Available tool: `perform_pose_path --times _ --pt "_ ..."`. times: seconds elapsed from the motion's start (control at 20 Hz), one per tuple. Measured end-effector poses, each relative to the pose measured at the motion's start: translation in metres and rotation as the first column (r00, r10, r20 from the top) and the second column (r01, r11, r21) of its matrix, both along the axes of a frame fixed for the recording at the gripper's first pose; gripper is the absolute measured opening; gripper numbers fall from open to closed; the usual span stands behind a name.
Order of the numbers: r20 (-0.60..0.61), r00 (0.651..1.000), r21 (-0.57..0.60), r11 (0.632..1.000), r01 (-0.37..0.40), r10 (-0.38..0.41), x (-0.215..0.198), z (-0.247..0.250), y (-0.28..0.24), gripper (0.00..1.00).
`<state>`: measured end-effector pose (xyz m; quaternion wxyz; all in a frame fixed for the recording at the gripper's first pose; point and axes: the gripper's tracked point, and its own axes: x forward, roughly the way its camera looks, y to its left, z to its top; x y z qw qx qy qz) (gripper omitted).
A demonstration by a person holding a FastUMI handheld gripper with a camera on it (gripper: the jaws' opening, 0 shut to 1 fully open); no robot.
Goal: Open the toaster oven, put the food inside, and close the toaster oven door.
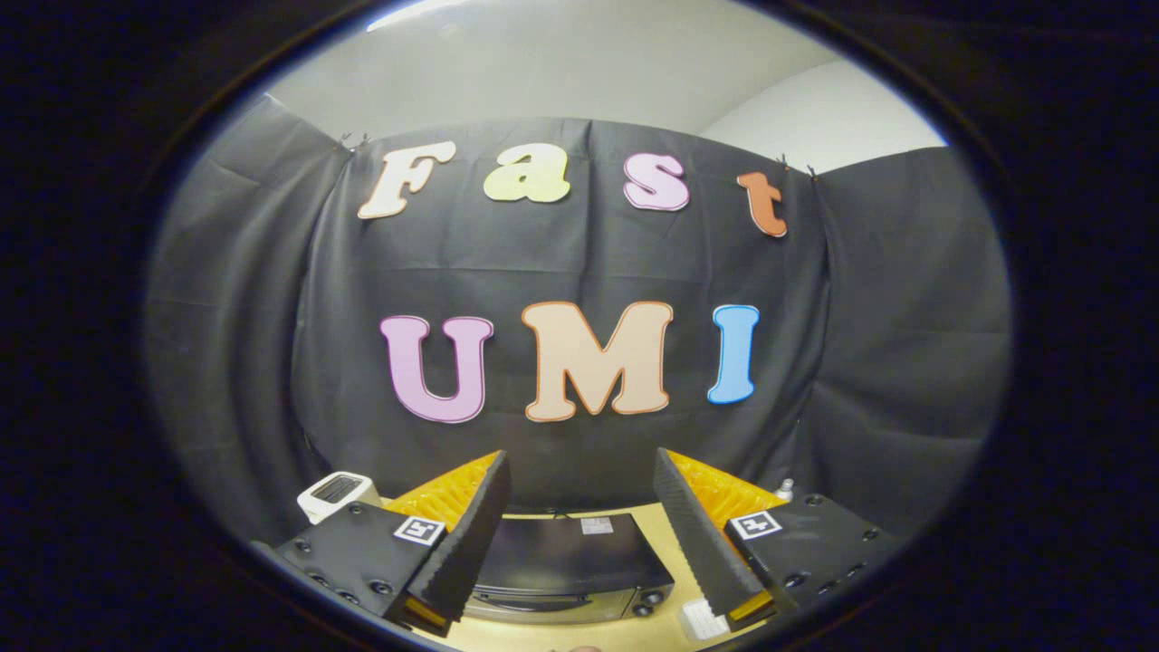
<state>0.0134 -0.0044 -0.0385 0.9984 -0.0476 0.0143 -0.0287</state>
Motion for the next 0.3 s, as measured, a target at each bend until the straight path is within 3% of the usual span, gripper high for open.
perform_pose_path --times 0.3 --pt "0.031 0.999 0.030 0.999 -0.035 0.034 0.011 0.015 0.009 0.98"
